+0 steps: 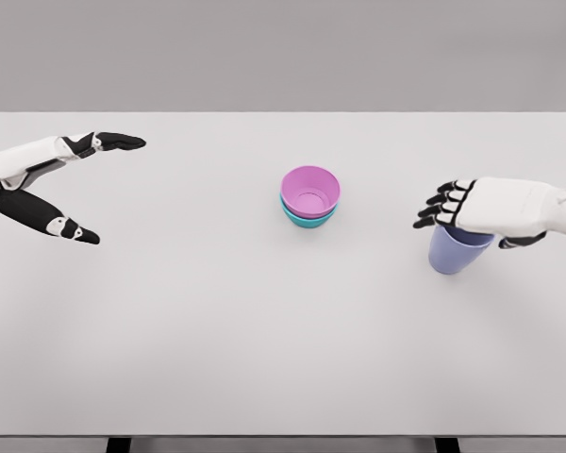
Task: Stacking bowl and cup with both arms
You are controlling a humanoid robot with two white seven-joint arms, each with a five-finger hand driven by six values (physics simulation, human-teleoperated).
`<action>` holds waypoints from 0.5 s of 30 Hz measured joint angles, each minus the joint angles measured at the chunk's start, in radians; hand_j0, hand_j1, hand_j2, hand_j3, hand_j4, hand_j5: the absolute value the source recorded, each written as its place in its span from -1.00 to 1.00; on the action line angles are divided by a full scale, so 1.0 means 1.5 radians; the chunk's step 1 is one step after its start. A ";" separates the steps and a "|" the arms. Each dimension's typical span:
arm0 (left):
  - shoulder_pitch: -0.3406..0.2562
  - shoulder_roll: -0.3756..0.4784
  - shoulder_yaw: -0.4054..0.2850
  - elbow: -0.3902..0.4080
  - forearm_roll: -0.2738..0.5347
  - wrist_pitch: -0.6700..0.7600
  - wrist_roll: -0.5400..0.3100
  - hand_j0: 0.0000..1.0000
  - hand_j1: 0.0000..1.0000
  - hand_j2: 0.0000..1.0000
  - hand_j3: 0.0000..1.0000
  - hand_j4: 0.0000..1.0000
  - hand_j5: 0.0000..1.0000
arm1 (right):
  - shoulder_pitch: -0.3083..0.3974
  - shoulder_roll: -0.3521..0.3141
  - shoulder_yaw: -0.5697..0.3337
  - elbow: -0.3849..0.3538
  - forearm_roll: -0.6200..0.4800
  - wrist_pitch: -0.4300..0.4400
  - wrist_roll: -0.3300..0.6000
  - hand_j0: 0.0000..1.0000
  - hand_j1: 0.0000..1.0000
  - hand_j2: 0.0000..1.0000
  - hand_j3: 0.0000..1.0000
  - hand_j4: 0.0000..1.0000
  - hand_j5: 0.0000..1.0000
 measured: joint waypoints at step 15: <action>0.000 -0.011 0.001 0.000 0.000 0.000 0.000 1.00 1.00 1.00 1.00 1.00 1.00 | -0.013 0.006 0.012 0.021 0.005 0.000 0.000 0.76 0.76 0.76 0.76 0.76 0.76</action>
